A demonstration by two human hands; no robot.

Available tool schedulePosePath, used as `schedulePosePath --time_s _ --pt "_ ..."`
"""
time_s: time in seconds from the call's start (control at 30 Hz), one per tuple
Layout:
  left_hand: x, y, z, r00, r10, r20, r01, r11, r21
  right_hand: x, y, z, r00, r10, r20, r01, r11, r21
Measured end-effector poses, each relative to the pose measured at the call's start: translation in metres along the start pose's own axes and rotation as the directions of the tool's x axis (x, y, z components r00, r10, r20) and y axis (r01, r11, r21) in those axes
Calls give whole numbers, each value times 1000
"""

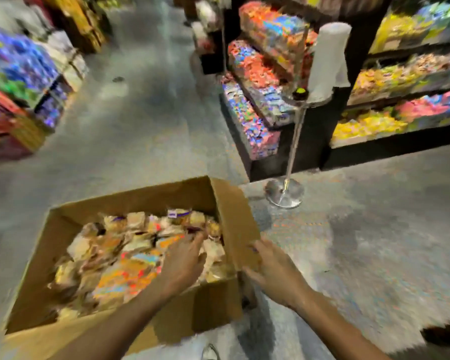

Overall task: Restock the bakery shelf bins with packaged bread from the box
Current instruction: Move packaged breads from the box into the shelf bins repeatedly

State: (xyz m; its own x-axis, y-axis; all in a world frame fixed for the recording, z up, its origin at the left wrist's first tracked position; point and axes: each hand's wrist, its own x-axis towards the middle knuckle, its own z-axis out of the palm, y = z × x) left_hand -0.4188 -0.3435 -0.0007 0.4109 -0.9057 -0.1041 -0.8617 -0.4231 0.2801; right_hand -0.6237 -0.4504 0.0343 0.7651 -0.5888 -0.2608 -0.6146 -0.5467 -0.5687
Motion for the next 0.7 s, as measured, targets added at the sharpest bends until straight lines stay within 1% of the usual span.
schedulePosePath --time_s 0.07,0.1,0.2,0.3,0.37,0.43,0.53,0.57,0.63,0.7 --pt "-2 -48 20 985 -134 110 138 990 -30 41 -22 30 997 22 68 -23 1000 18" --pt "-3 -68 29 966 -188 175 196 980 -26 59 -32 44 995 31 97 -33 999 19" --pt "-2 -115 50 899 -317 303 344 938 -40 104 -53 80 978 62 201 -60 998 -19" --pt "0 -153 75 807 -385 448 465 881 -81 139 -57 112 943 101 318 -88 995 -57" --pt "1 -173 91 739 -402 540 529 843 -96 157 -49 130 905 139 401 -102 988 -112" --pt "5 -186 105 683 -416 601 584 805 -106 176 -39 145 866 185 465 -114 977 -178" --pt "17 -194 129 627 -394 672 606 788 -104 209 -20 166 806 252 536 -115 954 -276" --pt "23 -194 138 623 -386 681 593 800 -89 221 -13 175 782 278 557 -121 945 -303" --pt "33 -193 163 632 -385 672 550 834 -40 242 -1 196 729 322 605 -163 939 -303" --pt "44 -190 191 632 -351 691 477 879 11 259 12 221 703 364 611 -235 930 -284"
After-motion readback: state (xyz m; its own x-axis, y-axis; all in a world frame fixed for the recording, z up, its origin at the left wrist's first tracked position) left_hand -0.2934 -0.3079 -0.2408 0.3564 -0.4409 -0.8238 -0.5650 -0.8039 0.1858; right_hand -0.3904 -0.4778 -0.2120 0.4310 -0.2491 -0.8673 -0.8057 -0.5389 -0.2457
